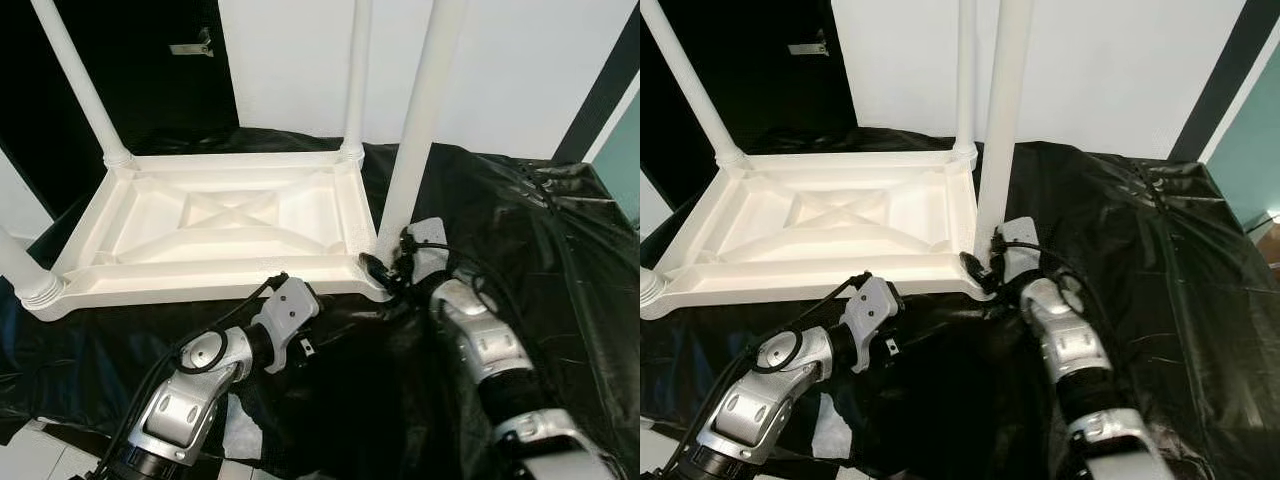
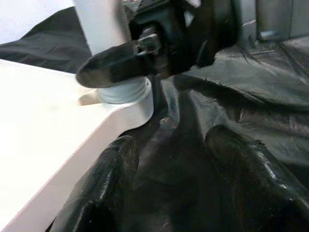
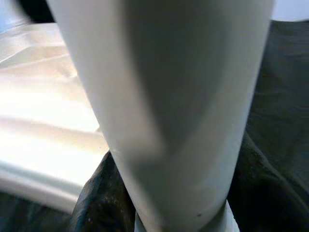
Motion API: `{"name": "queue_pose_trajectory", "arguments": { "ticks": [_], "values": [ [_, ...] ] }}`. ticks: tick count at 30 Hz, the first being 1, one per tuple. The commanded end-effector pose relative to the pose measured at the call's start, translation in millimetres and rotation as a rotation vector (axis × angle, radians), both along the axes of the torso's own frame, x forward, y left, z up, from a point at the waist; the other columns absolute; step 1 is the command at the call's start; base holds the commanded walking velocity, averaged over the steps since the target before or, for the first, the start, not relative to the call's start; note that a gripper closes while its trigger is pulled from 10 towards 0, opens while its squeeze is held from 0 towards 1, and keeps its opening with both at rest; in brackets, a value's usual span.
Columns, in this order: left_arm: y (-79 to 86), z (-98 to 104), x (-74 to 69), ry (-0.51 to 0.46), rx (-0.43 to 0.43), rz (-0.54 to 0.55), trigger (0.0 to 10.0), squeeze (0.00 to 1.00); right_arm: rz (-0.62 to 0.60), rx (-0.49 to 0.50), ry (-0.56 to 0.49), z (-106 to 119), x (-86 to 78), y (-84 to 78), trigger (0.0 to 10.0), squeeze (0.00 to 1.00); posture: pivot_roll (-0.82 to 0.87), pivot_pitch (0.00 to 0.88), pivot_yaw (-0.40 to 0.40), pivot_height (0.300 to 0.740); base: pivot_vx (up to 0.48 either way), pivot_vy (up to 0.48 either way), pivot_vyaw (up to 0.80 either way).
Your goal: Building children table
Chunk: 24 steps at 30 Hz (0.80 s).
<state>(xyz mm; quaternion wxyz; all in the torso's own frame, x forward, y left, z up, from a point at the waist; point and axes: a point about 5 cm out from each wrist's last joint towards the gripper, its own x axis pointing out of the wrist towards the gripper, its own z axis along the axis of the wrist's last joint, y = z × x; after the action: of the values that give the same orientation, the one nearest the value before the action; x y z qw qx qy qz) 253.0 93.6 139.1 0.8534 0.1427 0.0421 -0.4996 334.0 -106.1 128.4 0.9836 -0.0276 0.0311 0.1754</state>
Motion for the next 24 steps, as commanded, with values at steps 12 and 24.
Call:
{"name": "queue_pose_trajectory", "arguments": {
  "ticks": [12, 24],
  "values": [
    [-0.9, -2.2, -0.9, -0.004, 0.007, 0.026, 10.0, 0.0, -0.185, 0.112, 0.007, 5.4, -11.0, 22.3, 10.0, 0.0, 0.04, 0.0, -0.057, 0.74, 0.0, 0.0, 0.0],
    [-3.5, -2.6, -2.6, -0.002, 0.001, 0.033, 10.0, 0.0, -0.132, 0.097, -0.046, 7.5, -17.6, -9.6, 10.0, 1.0, 0.03, 0.0, -0.06, 0.74, 0.0, 0.0, 0.0]
  ]
}}
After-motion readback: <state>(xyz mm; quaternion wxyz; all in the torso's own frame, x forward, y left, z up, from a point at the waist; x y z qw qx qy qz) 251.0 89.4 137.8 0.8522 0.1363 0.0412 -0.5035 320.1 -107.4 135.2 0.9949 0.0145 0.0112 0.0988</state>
